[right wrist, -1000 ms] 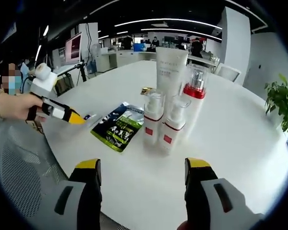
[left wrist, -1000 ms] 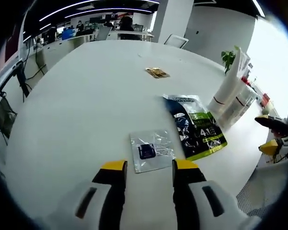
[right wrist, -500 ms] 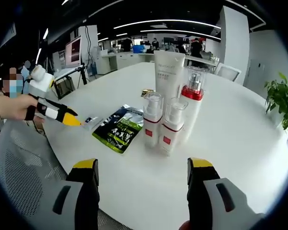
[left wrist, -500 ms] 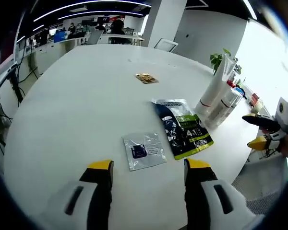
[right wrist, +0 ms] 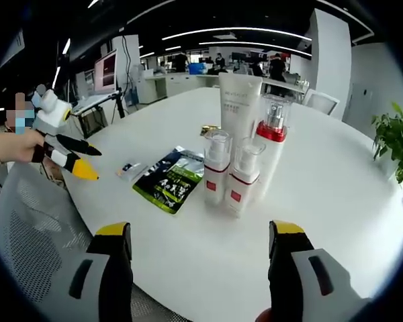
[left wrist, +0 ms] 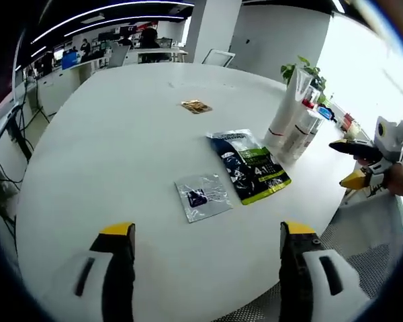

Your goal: Arrange the skincare products in the storage area until every visible bottle or jar stands upright without overlapping.

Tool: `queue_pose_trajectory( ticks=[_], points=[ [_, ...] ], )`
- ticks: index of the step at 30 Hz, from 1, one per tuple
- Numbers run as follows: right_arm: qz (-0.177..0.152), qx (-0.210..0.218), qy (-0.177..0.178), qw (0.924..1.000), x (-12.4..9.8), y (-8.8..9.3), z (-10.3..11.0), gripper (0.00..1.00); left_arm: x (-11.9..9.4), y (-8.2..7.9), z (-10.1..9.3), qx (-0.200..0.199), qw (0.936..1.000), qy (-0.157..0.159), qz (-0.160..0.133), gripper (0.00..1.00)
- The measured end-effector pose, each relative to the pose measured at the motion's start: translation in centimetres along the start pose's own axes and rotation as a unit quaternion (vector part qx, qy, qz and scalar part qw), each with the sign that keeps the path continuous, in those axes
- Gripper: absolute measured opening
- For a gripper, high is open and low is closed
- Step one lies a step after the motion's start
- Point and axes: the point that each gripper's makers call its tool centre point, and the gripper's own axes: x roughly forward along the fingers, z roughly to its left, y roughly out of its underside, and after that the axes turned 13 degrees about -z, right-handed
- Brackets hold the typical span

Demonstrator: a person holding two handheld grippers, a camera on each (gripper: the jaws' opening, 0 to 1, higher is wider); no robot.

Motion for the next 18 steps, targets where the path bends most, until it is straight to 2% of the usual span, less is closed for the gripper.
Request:
queue_pose_trajectory(
  ticks=[9,18],
  points=[
    [-0.004,0.009,0.010,0.9999,-0.5,-0.2,-0.5,0.92,-1.1,-0.5,-0.9,0.024,0.9994,0.022,-0.009,0.99],
    [-0.003,0.018,0.012,0.9998,-1.1,-0.2,-0.4,0.97,-2.5,-1.0,-1.6,0.028,0.9988,0.035,-0.021,0.99]
  ],
)
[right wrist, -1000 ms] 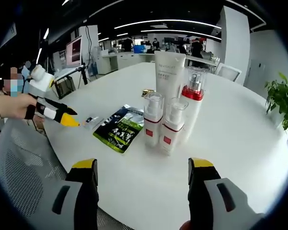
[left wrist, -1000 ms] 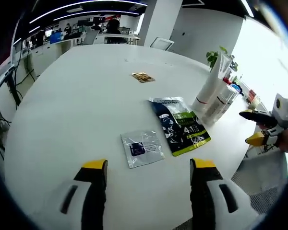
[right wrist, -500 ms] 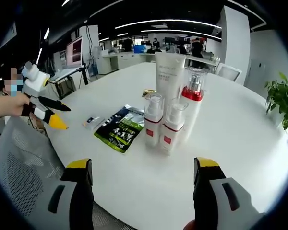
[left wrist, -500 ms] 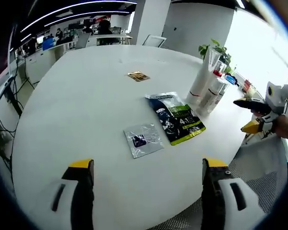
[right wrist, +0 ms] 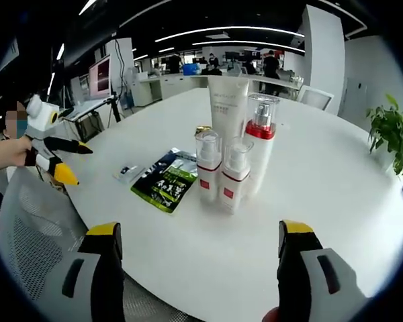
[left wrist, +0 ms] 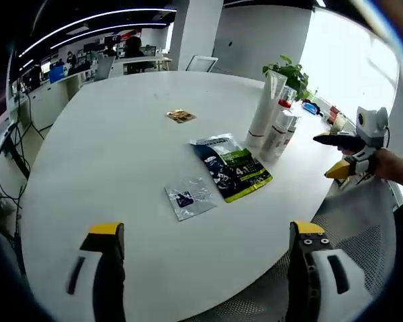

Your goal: Arrange the skincare products in the storage area until every visible bottle or jar stands upright without overlapping.

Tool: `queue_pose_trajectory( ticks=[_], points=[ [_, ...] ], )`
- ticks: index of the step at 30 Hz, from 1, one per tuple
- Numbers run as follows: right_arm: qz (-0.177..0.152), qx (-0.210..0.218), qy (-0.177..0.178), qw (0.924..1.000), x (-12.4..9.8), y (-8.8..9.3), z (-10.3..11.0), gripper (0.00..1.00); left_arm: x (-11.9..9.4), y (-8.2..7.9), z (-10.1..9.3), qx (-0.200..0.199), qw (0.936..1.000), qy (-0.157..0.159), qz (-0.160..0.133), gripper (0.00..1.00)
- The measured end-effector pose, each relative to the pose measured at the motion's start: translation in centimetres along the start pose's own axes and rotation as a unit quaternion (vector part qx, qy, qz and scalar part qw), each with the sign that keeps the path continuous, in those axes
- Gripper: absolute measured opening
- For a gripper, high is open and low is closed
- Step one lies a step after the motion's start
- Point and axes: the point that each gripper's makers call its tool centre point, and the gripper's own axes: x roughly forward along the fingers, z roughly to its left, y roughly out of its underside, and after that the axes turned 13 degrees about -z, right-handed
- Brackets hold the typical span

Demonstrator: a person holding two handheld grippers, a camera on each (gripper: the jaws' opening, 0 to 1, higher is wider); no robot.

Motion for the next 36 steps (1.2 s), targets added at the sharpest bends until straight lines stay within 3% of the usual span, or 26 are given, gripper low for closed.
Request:
queue_pose_trajectory(
  ticks=[9,29,36],
  points=[
    [-0.006,-0.001,0.000,1.0000,-0.3,-0.1,0.2,1.00,-0.6,0.0,0.1,-0.008,0.9998,-0.005,-0.020,0.99],
    [-0.003,-0.005,0.010,0.9999,-0.1,0.2,-0.3,0.99,0.0,-0.2,-0.3,0.009,0.9999,0.002,-0.006,0.99],
    [0.005,-0.009,0.011,0.9999,-0.1,0.7,-0.5,0.97,1.1,-1.3,-0.2,0.028,0.9995,0.015,-0.002,0.99]
  ],
)
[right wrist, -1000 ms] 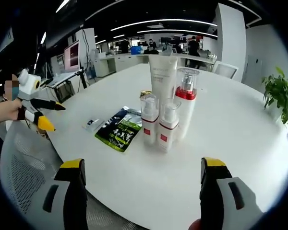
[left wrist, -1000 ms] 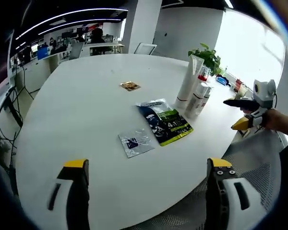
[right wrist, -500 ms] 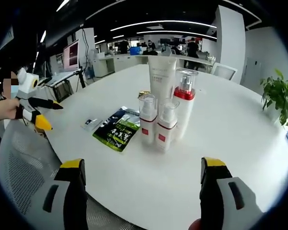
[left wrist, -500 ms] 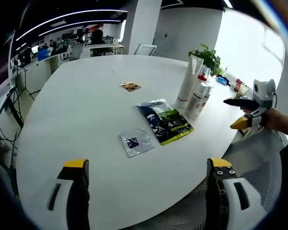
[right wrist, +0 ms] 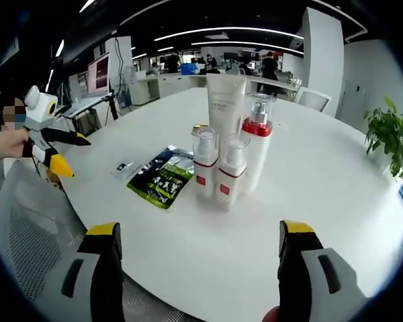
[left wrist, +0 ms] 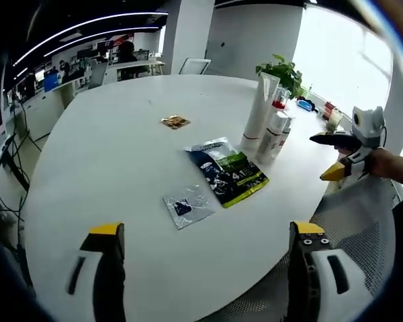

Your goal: Arrange the skincare products in the storage area until every visible bottle or jar stands upright without overlapping.

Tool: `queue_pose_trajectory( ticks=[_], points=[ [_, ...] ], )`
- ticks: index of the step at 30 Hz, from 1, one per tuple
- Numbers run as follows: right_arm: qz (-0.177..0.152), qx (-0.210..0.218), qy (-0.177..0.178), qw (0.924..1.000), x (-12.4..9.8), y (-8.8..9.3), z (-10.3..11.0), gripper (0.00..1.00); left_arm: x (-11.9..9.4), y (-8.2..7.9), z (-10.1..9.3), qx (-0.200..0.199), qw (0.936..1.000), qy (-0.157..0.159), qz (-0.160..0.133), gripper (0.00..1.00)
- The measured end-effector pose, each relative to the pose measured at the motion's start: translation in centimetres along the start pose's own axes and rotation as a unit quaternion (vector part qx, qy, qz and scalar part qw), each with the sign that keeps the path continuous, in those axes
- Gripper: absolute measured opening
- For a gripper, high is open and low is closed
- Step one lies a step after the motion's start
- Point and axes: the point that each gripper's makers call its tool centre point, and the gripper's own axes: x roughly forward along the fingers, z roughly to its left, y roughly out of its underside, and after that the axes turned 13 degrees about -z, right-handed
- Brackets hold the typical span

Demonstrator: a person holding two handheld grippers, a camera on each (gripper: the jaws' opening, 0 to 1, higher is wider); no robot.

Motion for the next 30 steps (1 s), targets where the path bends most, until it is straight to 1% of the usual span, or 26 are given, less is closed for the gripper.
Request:
queue_pose_trajectory(
  ticks=[12,24,30],
  points=[
    [0.010,0.005,0.007,0.9999,0.0,0.6,-0.3,0.97,2.3,-2.6,0.9,0.027,0.9994,0.020,0.005,0.98],
    [0.019,0.000,0.013,0.9997,-0.2,0.7,-0.5,0.97,5.5,-5.2,2.2,0.067,0.9968,0.041,0.015,0.98],
    [0.023,-0.001,0.013,0.9997,-0.1,0.8,-0.5,0.97,7.3,-6.1,3.0,0.085,0.9947,0.052,0.024,0.97]
  ],
)
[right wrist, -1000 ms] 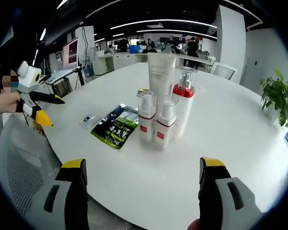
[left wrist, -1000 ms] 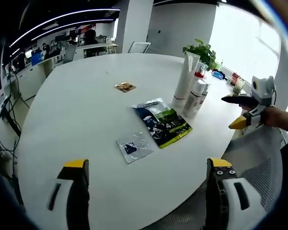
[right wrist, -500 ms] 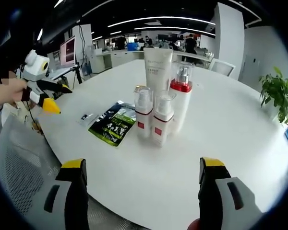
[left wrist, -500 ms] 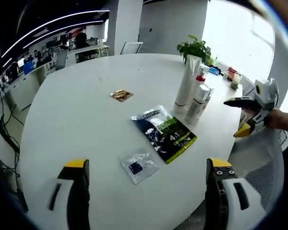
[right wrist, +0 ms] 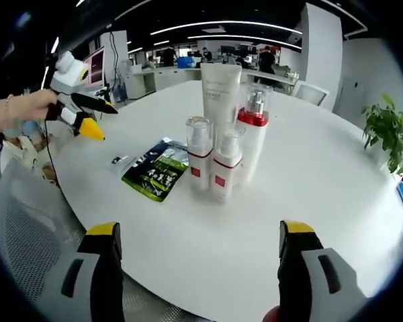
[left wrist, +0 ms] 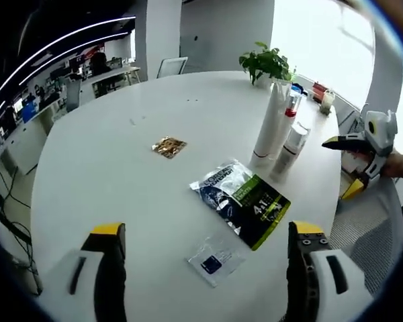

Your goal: Arrange the skincare products in the storage area until every visible bottle or jar stands upright without overlapping.

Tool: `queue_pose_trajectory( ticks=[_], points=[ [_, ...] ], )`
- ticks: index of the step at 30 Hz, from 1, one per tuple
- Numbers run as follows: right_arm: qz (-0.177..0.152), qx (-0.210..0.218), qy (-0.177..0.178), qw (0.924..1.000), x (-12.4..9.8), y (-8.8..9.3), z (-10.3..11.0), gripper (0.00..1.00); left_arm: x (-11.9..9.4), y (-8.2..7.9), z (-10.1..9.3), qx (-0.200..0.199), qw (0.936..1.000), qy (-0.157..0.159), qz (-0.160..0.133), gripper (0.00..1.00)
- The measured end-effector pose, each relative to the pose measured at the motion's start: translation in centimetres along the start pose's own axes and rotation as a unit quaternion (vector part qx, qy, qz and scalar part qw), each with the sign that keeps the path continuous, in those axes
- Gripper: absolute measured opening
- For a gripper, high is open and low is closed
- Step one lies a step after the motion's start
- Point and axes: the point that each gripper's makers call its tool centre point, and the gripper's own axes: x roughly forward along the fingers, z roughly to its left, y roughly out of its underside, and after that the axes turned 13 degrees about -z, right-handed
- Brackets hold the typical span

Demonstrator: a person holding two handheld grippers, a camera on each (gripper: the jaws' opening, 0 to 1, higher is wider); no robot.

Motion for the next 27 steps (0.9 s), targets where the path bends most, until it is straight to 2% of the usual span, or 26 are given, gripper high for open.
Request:
queue_pose_trajectory(
  ticks=[20,27],
  points=[
    [0.013,0.012,0.010,0.9998,0.0,0.7,-0.4,0.97,6.0,-1.0,3.4,0.053,0.9971,0.039,0.037,0.96],
    [0.020,0.012,0.012,0.9997,0.0,0.9,-0.5,0.97,7.9,-1.2,4.0,0.066,0.9956,0.049,0.047,0.96]
  ],
)
